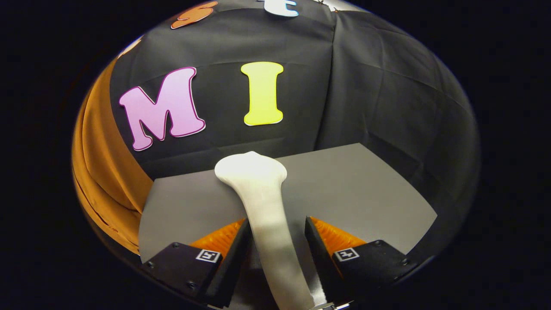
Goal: Iron the clothes twice with a garment steamer, once on the left side and once on the right side.
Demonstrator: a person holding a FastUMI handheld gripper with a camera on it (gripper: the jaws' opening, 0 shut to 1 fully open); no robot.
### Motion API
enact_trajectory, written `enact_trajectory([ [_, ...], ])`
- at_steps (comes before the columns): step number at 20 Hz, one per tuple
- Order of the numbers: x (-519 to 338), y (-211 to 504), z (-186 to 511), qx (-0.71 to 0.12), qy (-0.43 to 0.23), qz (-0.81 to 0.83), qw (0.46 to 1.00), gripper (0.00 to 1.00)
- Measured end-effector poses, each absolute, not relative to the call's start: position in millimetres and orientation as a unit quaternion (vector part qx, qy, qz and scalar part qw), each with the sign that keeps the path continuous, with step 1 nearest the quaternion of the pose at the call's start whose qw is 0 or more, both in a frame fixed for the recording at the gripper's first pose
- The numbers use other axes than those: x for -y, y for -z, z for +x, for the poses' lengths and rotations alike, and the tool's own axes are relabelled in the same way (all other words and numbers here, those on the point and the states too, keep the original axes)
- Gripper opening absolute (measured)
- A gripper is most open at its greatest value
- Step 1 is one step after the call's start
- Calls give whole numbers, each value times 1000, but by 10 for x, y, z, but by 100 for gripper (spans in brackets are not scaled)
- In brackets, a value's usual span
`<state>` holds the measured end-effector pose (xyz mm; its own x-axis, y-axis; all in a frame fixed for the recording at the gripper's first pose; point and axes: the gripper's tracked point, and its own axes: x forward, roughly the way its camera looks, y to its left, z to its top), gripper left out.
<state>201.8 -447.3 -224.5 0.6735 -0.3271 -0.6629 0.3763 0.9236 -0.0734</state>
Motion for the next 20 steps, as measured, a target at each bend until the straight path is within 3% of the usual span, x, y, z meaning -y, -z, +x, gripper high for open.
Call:
enact_trajectory([
  [1,4462,2271,2012,-361,188,38,913,74],
  [2,4381,2239,2003,-360,186,40,913,59],
  [5,4345,2174,1988,-359,180,43,915,47],
  [20,4221,1264,1636,-219,234,36,947,46],
])
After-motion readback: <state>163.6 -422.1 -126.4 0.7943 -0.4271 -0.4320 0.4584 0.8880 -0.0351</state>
